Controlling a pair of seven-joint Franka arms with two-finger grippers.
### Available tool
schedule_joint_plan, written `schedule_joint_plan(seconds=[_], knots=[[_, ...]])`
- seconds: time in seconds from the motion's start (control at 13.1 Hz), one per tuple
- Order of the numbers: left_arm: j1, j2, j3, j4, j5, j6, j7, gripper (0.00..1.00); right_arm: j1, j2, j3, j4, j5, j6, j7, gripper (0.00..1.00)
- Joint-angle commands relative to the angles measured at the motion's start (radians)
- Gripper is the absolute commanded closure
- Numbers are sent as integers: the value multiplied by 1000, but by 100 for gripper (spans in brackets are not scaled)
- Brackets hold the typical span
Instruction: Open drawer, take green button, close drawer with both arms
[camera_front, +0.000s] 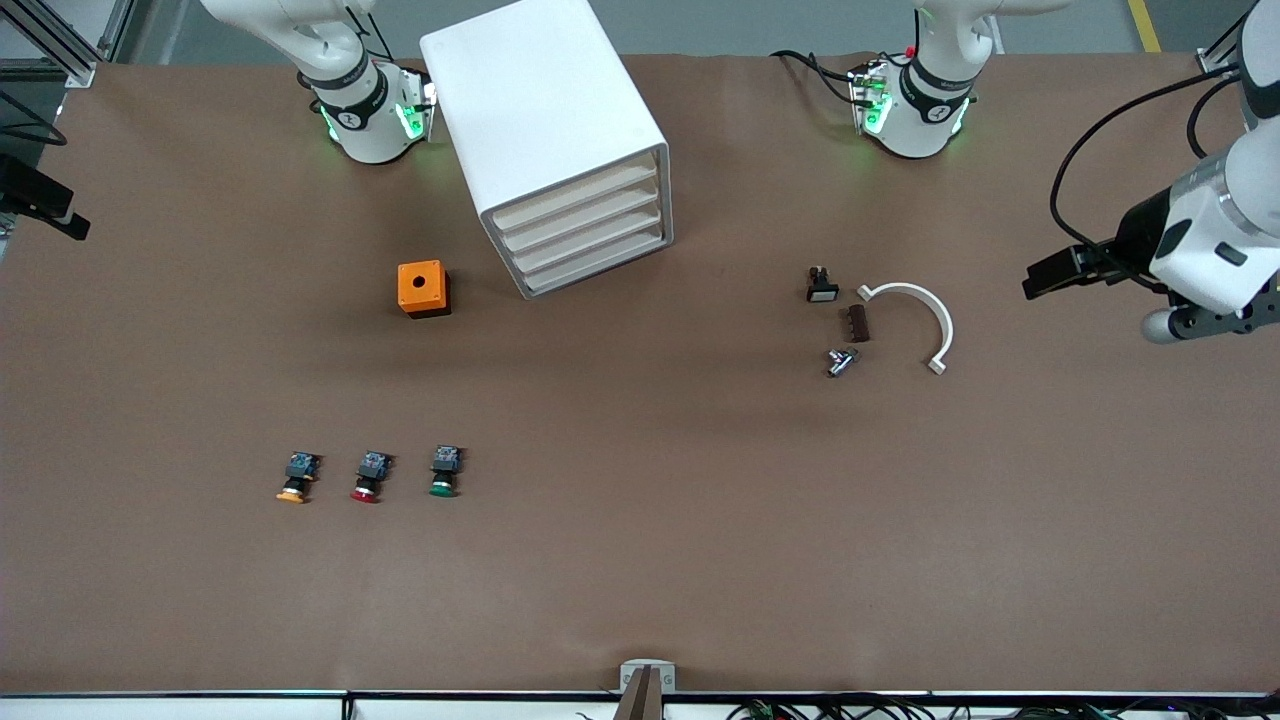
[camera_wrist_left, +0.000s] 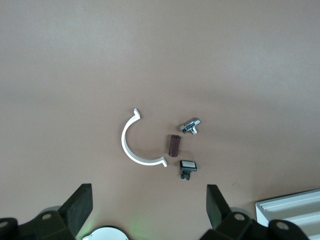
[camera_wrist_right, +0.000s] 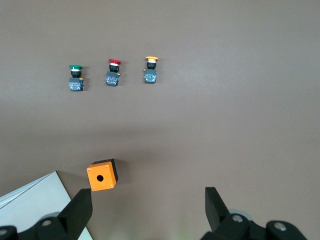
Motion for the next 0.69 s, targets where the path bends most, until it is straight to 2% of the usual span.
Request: schedule_joint_plan(seconds=[0.0,0.15,0.61], knots=[[7,-119,-9,-154,23,81,20,0,-17,-61,45,-78,-16,35,15,0],[6,-132,-9,-168,23,106,20,0,-17,-64,54,-79,-31,30,15,0],[9,-130,0,-123,56,108,20,0,-25,-70,71,-79,-33,7,21,0]])
